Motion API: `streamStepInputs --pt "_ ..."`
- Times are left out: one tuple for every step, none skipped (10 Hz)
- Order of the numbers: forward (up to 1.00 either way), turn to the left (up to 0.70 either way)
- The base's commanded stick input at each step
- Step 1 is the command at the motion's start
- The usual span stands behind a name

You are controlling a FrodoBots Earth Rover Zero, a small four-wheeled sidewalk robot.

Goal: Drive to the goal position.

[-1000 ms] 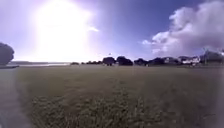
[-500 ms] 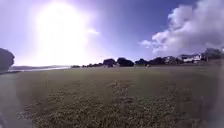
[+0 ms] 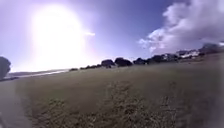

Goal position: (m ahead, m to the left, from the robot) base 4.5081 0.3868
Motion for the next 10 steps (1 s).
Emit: streamStepInputs --pt "0.70 0.00" --pt "0.70 0.00" --pt "0.70 0.00" --pt "0.70 0.00" --pt "0.70 0.00" --pt "0.70 0.00" --pt "0.70 0.00" --pt "0.70 0.00" --pt "0.70 0.00" --pt "0.70 0.00"
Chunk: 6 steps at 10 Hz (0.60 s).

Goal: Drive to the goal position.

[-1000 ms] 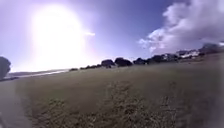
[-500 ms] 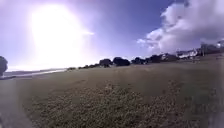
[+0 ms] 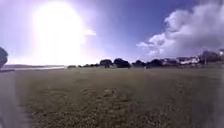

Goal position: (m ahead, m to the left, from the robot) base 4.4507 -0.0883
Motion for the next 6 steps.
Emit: streamStepInputs --pt "0.70 0.00" --pt "0.70 0.00" --pt "0.70 0.00" --pt "0.70 0.00" --pt "0.70 0.00" --pt "0.70 0.00"
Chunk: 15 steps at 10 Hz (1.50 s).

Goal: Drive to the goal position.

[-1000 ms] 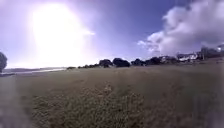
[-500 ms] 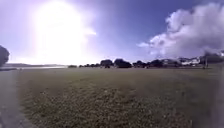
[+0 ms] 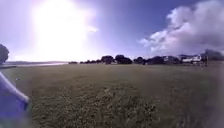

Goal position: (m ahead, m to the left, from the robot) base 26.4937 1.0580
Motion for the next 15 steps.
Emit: streamStepInputs --pt "0.70 0.00" --pt "0.70 0.00" --pt "0.70 0.00" --pt "0.70 0.00" --pt "0.70 0.00" --pt "0.70 0.00" --pt "0.70 0.00" --pt "0.70 0.00" --pt "0.70 0.00" --pt "0.70 0.00" --pt "0.70 0.00" --pt "0.70 0.00" --pt "0.70 0.00" --pt "0.70 -0.01" --pt "0.70 -0.14"
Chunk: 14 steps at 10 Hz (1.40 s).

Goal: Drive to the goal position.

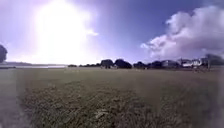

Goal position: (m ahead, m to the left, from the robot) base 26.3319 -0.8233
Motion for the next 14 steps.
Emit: streamStepInputs --pt "0.70 -0.14" --pt "0.70 -0.14" --pt "0.70 -0.14" --pt "0.70 -0.14" --pt "0.70 -0.14" --pt "0.70 -0.14" --pt "0.70 -0.14" --pt "0.70 -0.14" --pt "0.70 -0.14" --pt "0.70 -0.14" --pt "0.70 -0.14" --pt "0.70 -0.11" --pt "0.70 -0.06" --pt "0.70 -0.01"
